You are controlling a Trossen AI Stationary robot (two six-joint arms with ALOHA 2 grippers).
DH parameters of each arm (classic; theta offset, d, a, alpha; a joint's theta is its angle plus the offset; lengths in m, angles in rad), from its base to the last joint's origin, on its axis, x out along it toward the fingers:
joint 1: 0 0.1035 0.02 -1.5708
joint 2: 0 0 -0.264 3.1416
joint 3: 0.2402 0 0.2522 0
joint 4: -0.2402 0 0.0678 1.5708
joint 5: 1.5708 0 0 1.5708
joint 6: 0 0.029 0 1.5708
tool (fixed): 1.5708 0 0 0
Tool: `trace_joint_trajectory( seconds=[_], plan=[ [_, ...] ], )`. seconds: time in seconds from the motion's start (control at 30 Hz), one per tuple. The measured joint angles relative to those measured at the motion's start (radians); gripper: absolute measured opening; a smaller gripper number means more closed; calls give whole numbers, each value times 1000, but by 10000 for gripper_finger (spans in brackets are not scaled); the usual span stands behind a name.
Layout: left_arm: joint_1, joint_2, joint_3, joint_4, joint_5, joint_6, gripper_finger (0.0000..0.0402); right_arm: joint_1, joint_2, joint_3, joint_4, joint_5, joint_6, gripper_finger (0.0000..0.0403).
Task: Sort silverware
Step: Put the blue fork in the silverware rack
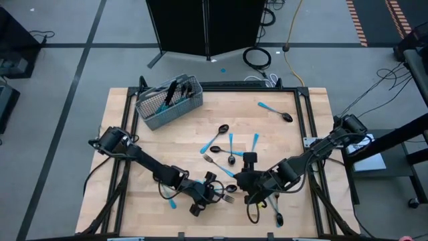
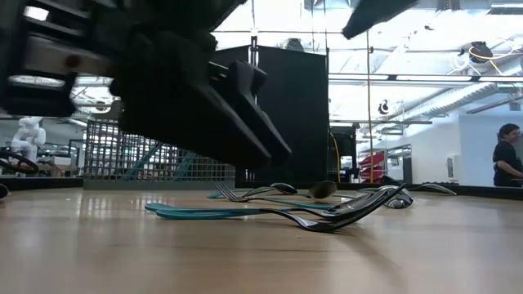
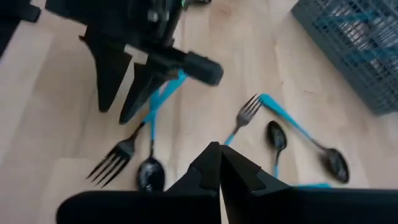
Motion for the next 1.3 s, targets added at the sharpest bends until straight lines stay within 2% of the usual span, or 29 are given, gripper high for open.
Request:
trace_joint_trajectory(
  seconds=[0.23, 0.37, 0.43, 0.53, 0.7, 1.1, 1.3],
  plan=[
    [-18, 0, 44, -45, 5, -7, 118, -46, 0, 0, -1, 0, -65, 0],
    [-32, 0, 56, -64, -108, -35, 118, -50, 0, 0, -16, -1, -66, 0],
    [-21, 0, 71, -102, -131, -69, 118, -50, 0, 0, -16, -2, -66, 0],
    [-8, 0, 92, -175, -117, -87, 118, -49, 0, 0, -17, -2, -65, 0],
    [12, 1, 100, -194, -63, -86, 118, -49, 0, 0, -17, -2, -86, 0],
    [49, 103, 102, -179, -29, -85, 118, -51, 0, 0, -21, 27, -150, 0],
    [55, 103, 105, -244, 10, -115, 118, -51, 0, 0, -29, 28, -148, 0]
  ],
)
